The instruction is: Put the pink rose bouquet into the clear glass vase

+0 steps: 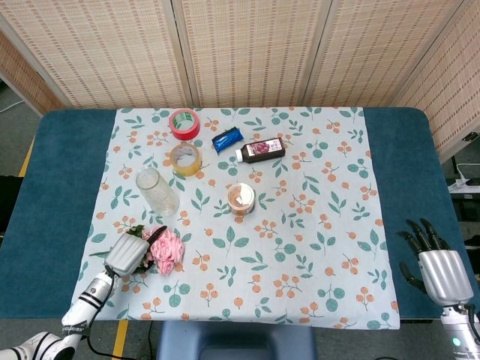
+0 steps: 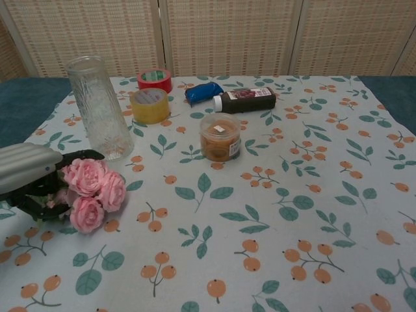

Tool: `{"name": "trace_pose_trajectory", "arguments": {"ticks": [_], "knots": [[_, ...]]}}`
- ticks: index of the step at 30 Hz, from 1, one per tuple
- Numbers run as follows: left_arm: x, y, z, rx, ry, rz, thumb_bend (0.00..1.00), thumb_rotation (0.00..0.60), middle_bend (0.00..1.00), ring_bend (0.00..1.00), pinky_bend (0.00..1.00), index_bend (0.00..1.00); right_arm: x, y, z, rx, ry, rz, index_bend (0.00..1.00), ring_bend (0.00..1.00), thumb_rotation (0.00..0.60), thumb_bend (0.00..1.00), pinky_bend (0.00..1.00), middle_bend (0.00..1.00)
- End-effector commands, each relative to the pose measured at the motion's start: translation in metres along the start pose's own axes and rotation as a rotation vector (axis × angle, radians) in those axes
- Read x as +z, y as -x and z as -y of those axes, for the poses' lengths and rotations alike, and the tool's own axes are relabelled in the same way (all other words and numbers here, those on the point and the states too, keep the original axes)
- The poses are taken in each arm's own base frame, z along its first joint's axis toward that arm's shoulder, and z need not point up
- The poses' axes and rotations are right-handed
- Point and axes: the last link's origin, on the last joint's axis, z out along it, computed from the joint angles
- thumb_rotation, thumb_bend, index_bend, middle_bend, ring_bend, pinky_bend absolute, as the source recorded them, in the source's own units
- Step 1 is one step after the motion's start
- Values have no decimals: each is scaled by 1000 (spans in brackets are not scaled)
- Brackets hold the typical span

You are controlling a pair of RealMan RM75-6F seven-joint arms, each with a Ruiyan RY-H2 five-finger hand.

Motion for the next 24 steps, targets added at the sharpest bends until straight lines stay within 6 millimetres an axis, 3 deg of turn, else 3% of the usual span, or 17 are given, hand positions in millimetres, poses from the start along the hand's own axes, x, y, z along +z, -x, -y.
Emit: {"name": "trace_pose_trajectory", "arguments": {"ticks": [1, 5, 13, 19, 24], "knots": [[0, 2, 0, -6, -17, -31, 420, 600, 1000, 1000, 1000, 543, 0, 0, 0, 0, 0, -1, 241, 12, 600, 324, 340, 97], [-1, 2, 0, -20, -16, -55, 514, 600, 1000, 1000, 1000, 706, 0, 0, 0, -1, 1, 4, 241, 12, 600, 324, 340, 97], [-9, -16, -1, -128, -11, -138, 536, 600, 1000, 1000, 1000, 732, 0, 1, 0, -3, 0, 9, 241, 12, 600, 324, 340, 97], [-15, -56, 2, -363, -30, -230, 536, 600, 1000, 1000, 1000, 733, 0, 1, 0, -3, 1, 13, 241, 12, 600, 324, 340, 97], [-17, -98, 16, -509, -68, -316, 537, 600, 1000, 1000, 1000, 733, 0, 1, 0, -3, 3, 14, 241, 12, 600, 324, 340, 97]]}}
